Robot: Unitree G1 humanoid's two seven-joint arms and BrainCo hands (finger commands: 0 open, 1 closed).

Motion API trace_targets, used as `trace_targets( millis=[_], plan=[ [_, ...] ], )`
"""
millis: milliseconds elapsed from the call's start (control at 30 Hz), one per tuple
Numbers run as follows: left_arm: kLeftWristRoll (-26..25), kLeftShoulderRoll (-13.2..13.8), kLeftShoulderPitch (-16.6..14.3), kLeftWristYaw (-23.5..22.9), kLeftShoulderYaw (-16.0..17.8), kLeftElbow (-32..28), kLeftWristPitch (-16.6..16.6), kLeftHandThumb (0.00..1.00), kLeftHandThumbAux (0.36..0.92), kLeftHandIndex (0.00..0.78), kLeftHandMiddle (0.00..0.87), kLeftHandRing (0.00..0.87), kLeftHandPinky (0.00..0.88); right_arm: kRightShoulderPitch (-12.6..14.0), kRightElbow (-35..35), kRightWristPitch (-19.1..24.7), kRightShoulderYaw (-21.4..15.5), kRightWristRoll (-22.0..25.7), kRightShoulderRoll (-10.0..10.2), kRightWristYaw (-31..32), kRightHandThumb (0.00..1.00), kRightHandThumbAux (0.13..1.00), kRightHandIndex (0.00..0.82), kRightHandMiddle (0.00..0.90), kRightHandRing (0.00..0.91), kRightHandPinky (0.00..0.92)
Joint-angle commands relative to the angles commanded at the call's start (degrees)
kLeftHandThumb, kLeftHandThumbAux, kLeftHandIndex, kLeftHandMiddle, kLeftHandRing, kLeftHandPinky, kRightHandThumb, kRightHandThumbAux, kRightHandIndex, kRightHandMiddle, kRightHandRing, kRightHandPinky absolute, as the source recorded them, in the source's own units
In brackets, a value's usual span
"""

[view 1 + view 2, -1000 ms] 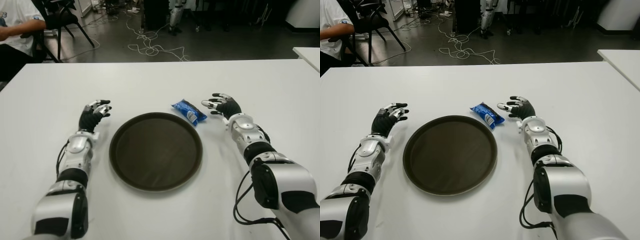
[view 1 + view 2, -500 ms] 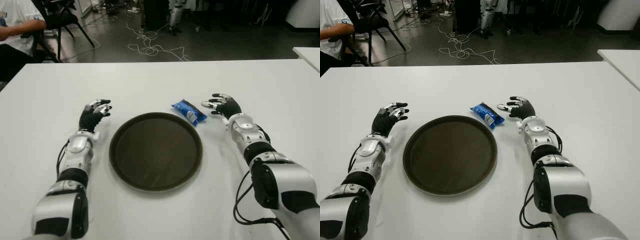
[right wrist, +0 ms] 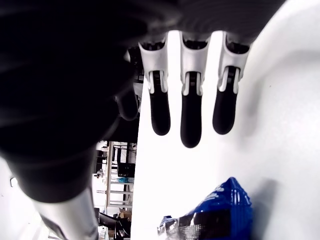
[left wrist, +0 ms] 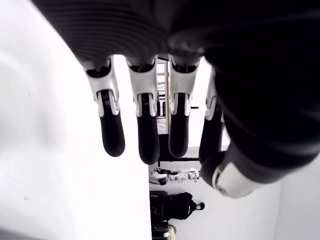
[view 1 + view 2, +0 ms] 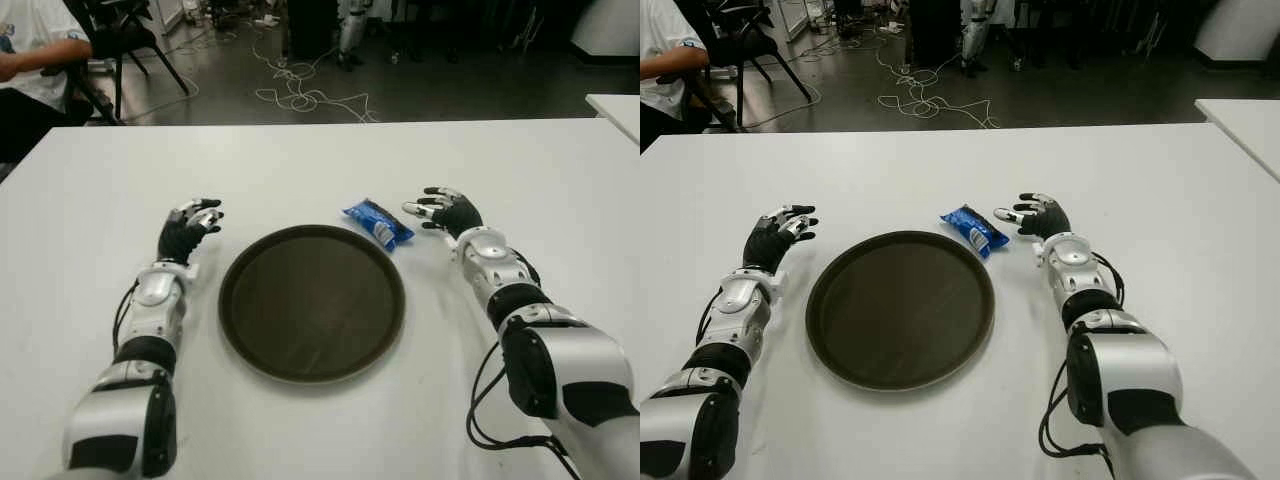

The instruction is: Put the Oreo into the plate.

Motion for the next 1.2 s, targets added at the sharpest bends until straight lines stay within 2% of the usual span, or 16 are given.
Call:
trace_targets(
  millis=[767, 1067, 1200],
  plan=[
    [-0.19, -0.19, 0.72, 0.1, 0.2, -1.12, -0.14, 0.675, 0.721, 0.399, 0.278, 0.283, 0.311, 0.31, -0.12, -0.77, 0.04, -0.1, -0.04, 0.3, 0.0, 0.832, 0.265, 0.328, 0.357, 0.391],
    [-0.31, -0.29, 1.18, -0.05, 0.25, -1.51, -0.36, 0.676, 0.72, 0.399, 0.284, 0.289, 0.318, 0.73, -0.13, -2.88, 2.94, -3.67, -0.17, -4.25, 0.0, 0.828, 0.264, 0.307, 0.328, 0.331],
    [-0.3, -0.42, 1.25, -0.15, 0.19, -1.48, -0.39, 0.676, 0.721, 0.399, 0.282, 0.286, 0.314, 0.96, 0.0, -4.63, 5.73, -7.11, -0.47, -7.74, 0.0, 0.814, 0.262, 0.303, 0.312, 0.313]
  ],
)
